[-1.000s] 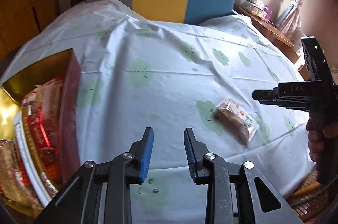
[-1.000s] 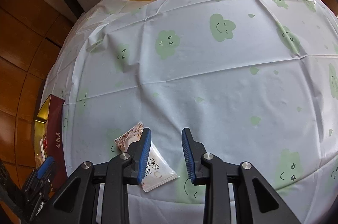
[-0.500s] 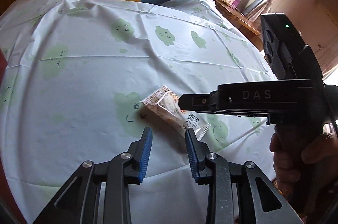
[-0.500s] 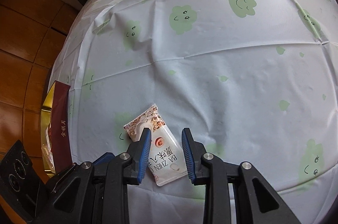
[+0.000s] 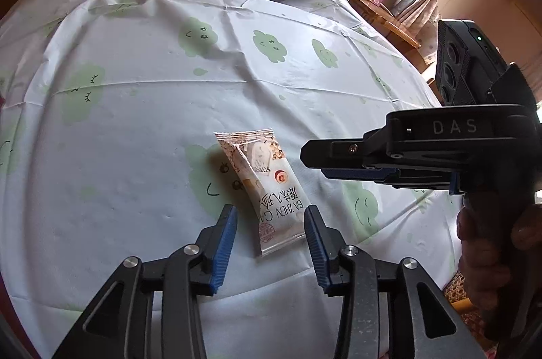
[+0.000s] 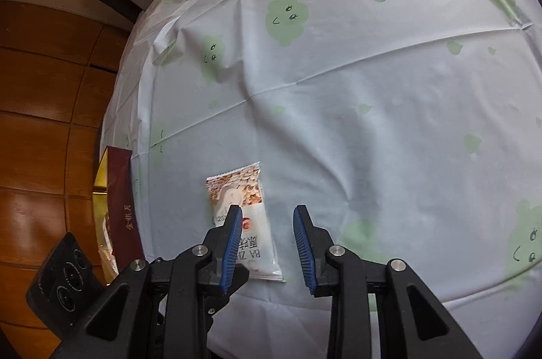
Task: Organize snacks
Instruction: 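Move the right tool to the white BA ZHEN bag and grasp it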
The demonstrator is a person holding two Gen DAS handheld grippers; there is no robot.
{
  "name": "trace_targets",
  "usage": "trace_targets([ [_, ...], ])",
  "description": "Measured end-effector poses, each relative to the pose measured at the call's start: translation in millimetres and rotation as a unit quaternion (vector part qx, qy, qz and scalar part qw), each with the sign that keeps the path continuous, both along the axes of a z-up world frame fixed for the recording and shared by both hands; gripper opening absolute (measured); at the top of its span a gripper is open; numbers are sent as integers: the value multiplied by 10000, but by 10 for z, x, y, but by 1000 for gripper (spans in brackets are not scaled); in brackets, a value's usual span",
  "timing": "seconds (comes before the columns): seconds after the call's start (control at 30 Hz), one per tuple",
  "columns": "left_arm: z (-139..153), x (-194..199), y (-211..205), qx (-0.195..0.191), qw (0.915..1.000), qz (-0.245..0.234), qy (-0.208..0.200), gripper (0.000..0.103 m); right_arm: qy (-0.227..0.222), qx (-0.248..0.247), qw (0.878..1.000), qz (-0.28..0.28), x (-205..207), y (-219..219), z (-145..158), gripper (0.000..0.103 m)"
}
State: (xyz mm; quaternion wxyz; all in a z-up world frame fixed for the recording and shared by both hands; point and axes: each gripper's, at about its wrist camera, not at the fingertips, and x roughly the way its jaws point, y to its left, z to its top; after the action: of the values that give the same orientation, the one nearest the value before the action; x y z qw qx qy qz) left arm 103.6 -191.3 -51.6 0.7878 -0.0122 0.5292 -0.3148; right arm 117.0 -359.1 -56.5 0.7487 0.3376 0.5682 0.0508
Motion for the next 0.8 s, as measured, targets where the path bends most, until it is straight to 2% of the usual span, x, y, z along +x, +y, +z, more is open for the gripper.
trace_targets([
  [0.13, -4, -3, -135, 263, 9994, -127, -192, 41, 111, -89, 9999, 19, 8, 4, -44, 33],
  [0.23, -19, 3, -176, 300, 9989, -219, -279, 28, -63, 75, 9999, 105, 14, 30, -13, 32],
  [0.33, -28, -1, -184, 251, 9985, -302, -377, 24, -152, 70, 9997, 199, 27, 72, -6, 30],
  [0.43, -20, -31, -180, 211, 9980, -350, -479, 19, -33, 55, 9996, 271, 42, 103, -80, 26],
  [0.5, -23, -50, -161, 199, 9977, -351, -543, 18, -52, -75, 9990, 441, 52, 171, -85, 22],
  [0.6, -34, -43, -114, 120, 9983, -296, -487, 16, -148, -264, 9977, 614, 49, 227, -56, 21],
  [0.8, -51, -21, -129, 219, 9986, -236, -422, 17, -145, -421, 9959, 784, 66, 285, -76, 20],
])
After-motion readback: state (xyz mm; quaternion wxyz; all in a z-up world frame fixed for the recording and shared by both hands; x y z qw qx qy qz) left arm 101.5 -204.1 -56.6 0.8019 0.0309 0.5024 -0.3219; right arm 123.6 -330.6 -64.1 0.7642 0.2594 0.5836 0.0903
